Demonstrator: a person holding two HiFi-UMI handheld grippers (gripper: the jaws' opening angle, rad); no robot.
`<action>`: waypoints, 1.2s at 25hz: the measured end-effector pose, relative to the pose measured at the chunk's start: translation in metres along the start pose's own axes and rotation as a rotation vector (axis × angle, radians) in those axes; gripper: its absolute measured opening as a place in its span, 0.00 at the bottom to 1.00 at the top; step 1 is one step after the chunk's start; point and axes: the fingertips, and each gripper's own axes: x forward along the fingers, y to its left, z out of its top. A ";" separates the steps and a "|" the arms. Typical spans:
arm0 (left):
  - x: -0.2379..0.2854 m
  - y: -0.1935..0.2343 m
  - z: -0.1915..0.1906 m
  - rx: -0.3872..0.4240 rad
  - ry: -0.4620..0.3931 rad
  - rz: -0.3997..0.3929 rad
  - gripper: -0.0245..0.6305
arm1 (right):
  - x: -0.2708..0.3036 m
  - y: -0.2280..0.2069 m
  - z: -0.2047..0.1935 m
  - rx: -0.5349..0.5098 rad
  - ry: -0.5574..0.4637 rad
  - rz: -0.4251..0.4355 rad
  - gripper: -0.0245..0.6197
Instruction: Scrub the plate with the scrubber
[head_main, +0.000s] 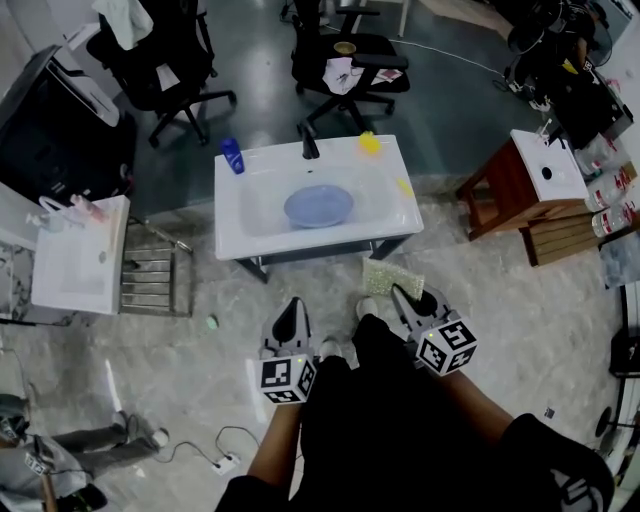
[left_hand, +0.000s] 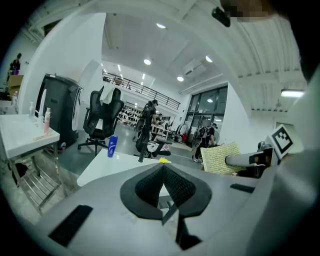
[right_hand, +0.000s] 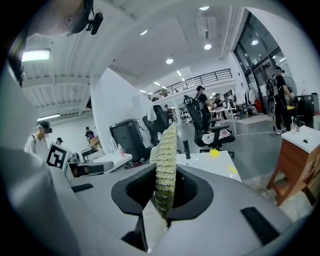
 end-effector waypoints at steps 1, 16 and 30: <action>0.004 0.002 0.000 0.000 0.003 0.002 0.04 | 0.004 -0.002 0.000 0.003 0.002 0.001 0.14; 0.103 0.036 -0.007 -0.009 0.108 0.101 0.04 | 0.093 -0.066 0.034 0.025 -0.015 0.080 0.14; 0.250 0.101 -0.059 -0.119 0.380 0.213 0.04 | 0.180 -0.166 0.045 0.075 0.058 0.150 0.14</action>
